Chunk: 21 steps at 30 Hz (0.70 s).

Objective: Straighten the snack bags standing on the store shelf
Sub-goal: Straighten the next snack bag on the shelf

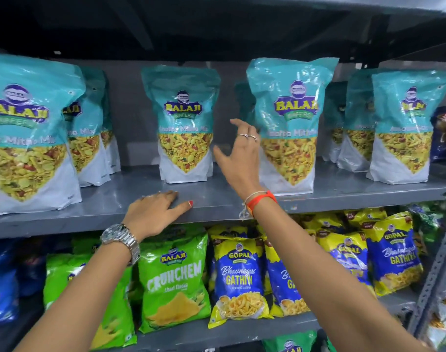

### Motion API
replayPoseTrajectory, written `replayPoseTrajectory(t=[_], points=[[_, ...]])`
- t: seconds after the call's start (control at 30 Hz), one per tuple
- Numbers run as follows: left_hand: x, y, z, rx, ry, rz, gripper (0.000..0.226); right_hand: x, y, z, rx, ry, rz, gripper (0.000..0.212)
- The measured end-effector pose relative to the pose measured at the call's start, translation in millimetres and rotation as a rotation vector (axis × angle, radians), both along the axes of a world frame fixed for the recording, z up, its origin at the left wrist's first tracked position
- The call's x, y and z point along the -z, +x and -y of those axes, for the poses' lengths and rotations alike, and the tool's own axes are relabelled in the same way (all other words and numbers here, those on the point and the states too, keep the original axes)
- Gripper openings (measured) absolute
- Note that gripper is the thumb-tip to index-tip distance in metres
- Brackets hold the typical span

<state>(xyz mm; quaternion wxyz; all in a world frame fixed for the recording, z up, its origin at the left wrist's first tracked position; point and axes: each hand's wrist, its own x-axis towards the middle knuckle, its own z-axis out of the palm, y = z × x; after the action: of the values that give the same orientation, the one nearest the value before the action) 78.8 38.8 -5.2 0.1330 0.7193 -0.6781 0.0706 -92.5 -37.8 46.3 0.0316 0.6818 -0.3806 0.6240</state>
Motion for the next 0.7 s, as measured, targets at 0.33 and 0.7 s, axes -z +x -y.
replayPoseTrajectory(t=[0.33,0.7], points=[[-11,82,-25,-0.105,0.064,-0.030,0.078,1,95,47,-0.063,0.630,0.063,0.123],[-1,93,-18,-0.060,-0.002,0.058,0.078,7,123,49,0.206,0.659,-0.056,0.137]])
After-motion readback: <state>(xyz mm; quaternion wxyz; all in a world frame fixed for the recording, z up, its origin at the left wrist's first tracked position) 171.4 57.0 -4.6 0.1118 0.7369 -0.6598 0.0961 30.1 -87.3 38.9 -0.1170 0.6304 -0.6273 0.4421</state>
